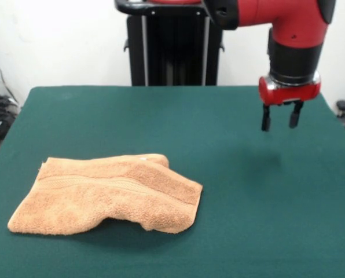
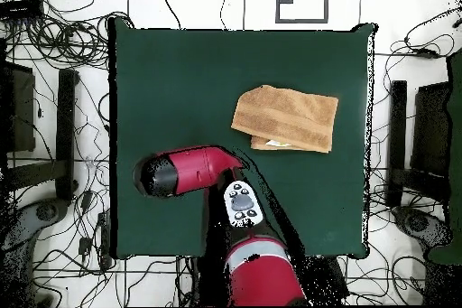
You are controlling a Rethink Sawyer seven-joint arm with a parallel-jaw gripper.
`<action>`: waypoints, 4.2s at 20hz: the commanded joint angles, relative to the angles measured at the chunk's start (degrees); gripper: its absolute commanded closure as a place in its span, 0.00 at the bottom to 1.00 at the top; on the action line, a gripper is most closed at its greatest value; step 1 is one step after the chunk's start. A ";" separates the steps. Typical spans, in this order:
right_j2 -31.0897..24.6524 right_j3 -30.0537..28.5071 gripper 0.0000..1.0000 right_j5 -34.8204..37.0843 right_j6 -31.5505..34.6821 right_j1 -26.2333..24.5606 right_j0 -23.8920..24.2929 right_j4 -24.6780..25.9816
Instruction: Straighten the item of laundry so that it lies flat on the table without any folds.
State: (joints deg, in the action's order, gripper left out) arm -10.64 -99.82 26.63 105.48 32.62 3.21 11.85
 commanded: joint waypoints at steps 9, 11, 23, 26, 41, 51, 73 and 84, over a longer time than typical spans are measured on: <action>-4.80 -5.62 0.00 -4.28 0.02 -3.27 3.28 4.66; -5.02 -5.56 0.00 -4.23 -0.15 -3.33 3.49 5.10; -6.55 -0.67 0.00 -0.97 -0.78 -5.78 4.22 6.22; -6.94 1.43 0.00 0.46 -1.69 -6.69 4.33 5.99; -6.79 5.80 0.00 -1.61 -2.97 -10.50 7.40 7.77; -4.73 -5.87 0.00 -8.47 1.21 -1.39 12.85 9.59; -3.88 -13.16 0.00 -20.44 5.45 3.39 13.54 12.03; -2.72 -12.90 0.00 -27.17 6.57 1.19 13.16 13.31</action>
State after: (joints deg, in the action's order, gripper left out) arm -11.74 -109.69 6.60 105.49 37.90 18.32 21.95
